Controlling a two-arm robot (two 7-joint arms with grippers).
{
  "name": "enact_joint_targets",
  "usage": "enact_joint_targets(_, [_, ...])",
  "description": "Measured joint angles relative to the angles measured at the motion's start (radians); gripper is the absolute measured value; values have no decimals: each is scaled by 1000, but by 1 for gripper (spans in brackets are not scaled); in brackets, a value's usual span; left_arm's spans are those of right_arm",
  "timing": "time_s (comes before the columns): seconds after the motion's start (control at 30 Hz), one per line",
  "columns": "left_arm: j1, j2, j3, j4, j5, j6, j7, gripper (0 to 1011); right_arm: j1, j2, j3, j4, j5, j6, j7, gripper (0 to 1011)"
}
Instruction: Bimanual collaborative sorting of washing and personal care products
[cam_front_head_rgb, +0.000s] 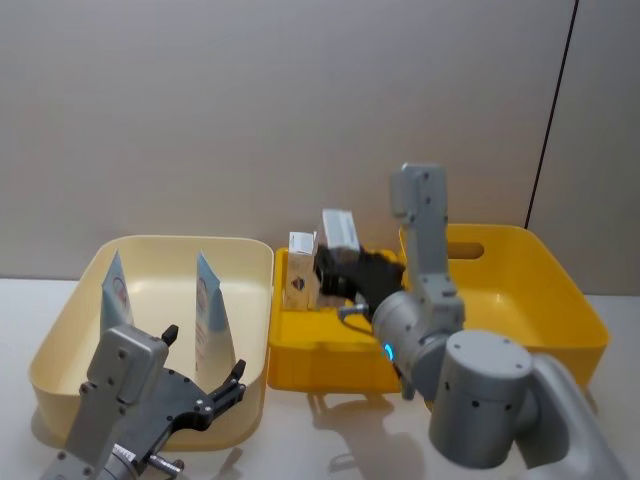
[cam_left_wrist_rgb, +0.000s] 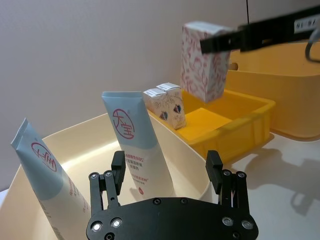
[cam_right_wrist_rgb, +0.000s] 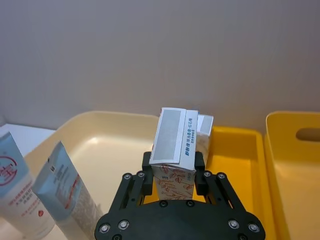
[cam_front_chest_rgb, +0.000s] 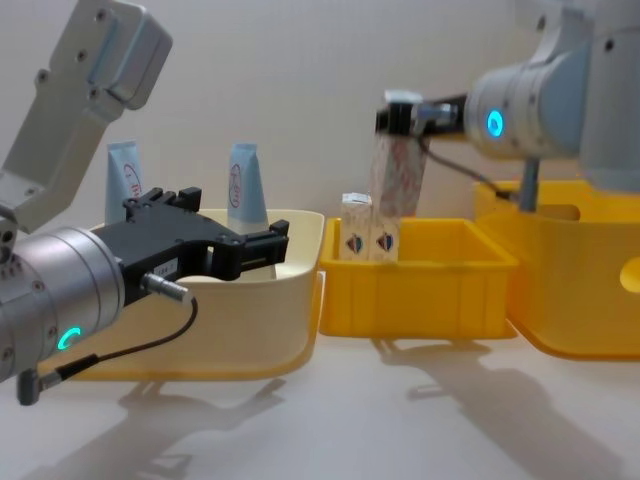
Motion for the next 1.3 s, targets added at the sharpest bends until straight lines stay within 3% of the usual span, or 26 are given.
enact_joint_targets(0.4, [0, 0, 0, 0, 0, 0, 0, 1003, 2, 61, 23, -100, -53, -21, 0, 445])
enact_joint_targets(0.73, [0, 0, 0, 0, 0, 0, 0, 1003, 1, 113, 72, -118, -82, 29, -16, 445])
enact_joint_targets(1.0, [0, 0, 0, 0, 0, 0, 0, 1004, 10, 142, 102, -81, -89, 80, -11, 445])
enact_joint_targets(1.3, [0, 0, 0, 0, 0, 0, 0, 1003, 49, 157, 129, 21, -89, 122, 11, 446])
